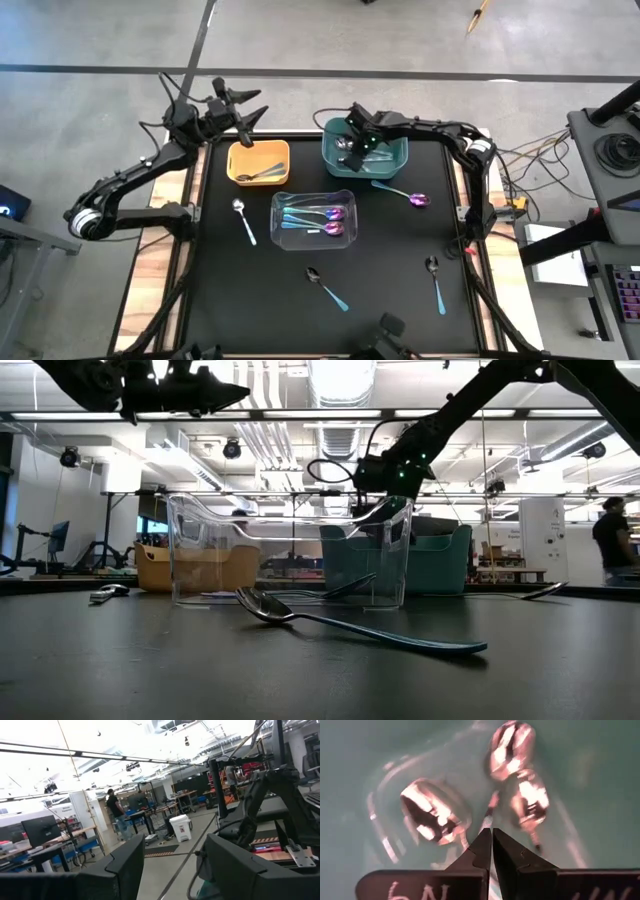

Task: Sort silverware by color (type)
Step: Adjust the blue patterned spoons in the green bin

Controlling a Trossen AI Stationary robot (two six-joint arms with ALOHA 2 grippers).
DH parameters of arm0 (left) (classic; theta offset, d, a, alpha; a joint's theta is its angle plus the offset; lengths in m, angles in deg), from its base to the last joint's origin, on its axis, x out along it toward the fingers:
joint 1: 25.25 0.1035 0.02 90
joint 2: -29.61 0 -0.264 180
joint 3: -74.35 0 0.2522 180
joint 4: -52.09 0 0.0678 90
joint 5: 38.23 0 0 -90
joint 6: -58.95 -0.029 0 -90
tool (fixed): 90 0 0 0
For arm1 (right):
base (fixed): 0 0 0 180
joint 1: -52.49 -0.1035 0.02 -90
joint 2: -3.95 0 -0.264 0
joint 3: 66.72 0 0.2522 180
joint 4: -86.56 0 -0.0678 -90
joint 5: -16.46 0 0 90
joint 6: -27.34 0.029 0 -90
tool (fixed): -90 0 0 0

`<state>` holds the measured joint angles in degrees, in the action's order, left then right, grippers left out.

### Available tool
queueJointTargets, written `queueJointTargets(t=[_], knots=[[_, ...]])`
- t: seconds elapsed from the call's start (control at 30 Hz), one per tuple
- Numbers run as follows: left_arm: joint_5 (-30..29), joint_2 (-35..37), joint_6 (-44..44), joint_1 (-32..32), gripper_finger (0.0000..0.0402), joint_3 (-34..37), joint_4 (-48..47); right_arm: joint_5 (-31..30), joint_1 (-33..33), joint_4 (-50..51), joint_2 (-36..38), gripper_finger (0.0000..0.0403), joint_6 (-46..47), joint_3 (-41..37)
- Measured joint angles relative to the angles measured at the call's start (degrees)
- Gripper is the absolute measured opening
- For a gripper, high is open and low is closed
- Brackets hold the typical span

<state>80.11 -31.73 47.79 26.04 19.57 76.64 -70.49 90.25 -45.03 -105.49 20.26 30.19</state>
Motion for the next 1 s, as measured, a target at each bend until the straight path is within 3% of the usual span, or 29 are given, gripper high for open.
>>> queueJointTargets(t=[0.3, 0.5, 0.7, 0.87, 1.0], knots=[[-0.9, 0.55, -0.35, 0.0, 0.0194, -0.3, -0.47, -0.09, 0.79, 6.67, 1.08, 0.0009, -11.63, 1.31], [-3.25, 2.06, -1.5, 0.15, 0.0194, -0.3, -1.85, -1.62, 1.92, 9.17, 1.06, 0.0014, -30.84, 1.99], [-12.36, 3.04, -4.51, 0.24, 0.0194, -0.3, -2.93, -1.28, 1.99, 9.24, 1.06, 0.0078, -37.33, 1.88], [-12.91, 3.17, -4.89, 0.56, 0.0194, -0.3, -2.91, 1.82, 2.03, 11.37, 1.04, 0.0142, -36.38, 0.71], [-13.05, 3.17, -4.89, 0.76, 0.0194, -0.3, -2.91, 2.02, 2.3, 11.71, 1.0, 0.0164, -36.2, 0.04]])
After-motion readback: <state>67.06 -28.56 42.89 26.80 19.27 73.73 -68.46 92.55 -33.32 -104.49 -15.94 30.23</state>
